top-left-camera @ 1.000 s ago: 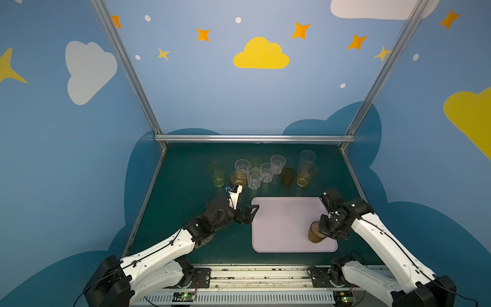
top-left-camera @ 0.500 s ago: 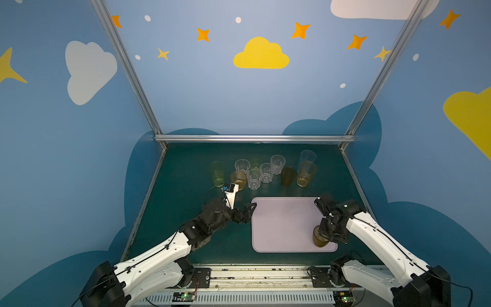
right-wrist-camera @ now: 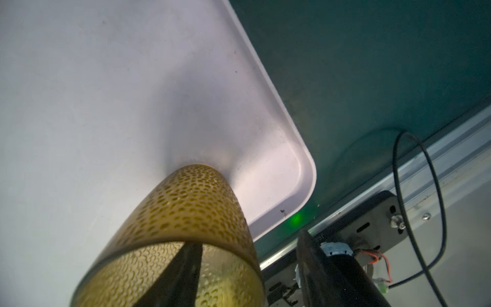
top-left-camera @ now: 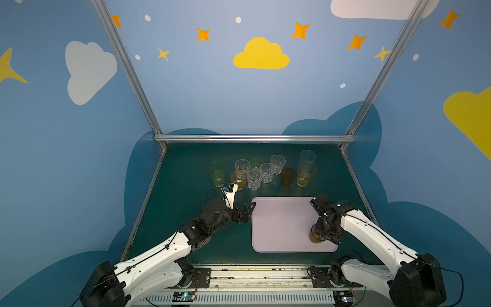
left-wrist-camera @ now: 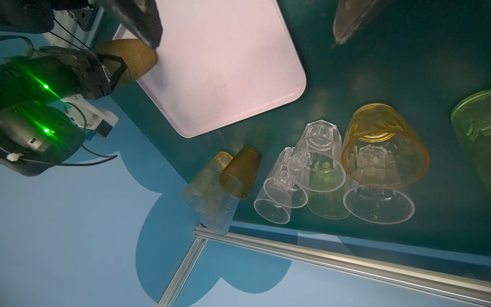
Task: Place the glasses into the tray
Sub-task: Place the glass on the tray, then move the tray to the center of the table.
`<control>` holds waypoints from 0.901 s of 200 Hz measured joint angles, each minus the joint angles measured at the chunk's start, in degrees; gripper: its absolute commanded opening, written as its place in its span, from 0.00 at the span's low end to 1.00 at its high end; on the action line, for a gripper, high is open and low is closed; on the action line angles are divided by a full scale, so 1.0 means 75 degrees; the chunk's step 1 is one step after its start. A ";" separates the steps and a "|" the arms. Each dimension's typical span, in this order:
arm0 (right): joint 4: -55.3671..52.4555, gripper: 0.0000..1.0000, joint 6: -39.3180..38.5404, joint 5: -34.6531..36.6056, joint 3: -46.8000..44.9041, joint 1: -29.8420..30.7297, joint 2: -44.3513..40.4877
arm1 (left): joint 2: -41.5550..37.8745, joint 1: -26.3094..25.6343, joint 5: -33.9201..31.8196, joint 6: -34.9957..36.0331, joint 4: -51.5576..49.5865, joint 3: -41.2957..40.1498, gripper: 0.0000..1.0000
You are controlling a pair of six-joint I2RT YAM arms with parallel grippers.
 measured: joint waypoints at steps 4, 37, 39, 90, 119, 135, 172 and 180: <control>0.0023 0.76 -0.0026 -0.0003 0.0000 0.0000 -0.0032 | 0.0000 0.0000 -0.0050 -0.0035 -0.0017 0.0000 1.00; 0.0067 0.84 -0.0067 0.0050 0.0064 -0.0064 -0.0379 | 0.0131 0.0000 -0.0414 -0.0245 -0.0143 0.0003 1.00; 0.0064 0.84 -0.0079 0.0052 0.0076 -0.0070 -0.0391 | 0.0140 0.0000 -0.0428 -0.0256 -0.0157 0.0006 1.00; 0.0102 0.88 -0.0717 0.0221 0.0877 -0.0402 -0.0877 | 0.0402 0.0000 -0.0845 -0.0758 -0.0962 0.0256 1.00; 0.0629 0.88 -0.1341 0.0157 0.0950 -0.0580 -0.1612 | 0.0909 0.0000 -0.0810 -0.1309 -0.1545 0.0606 1.00; 0.1072 0.88 -0.1746 -0.0160 0.0962 -0.0618 -0.1915 | 0.1274 0.0003 -0.0676 -0.1617 -0.1798 0.0766 1.00; 0.1740 0.88 -0.2326 -0.0988 0.1317 -0.0653 -0.1810 | 0.1970 0.0003 -0.0154 -0.2057 -0.2020 0.0866 0.92; 0.1871 0.88 -0.2396 -0.1137 0.1355 -0.0656 -0.1763 | 0.2139 0.0003 -0.0058 -0.2092 -0.2052 0.0935 0.91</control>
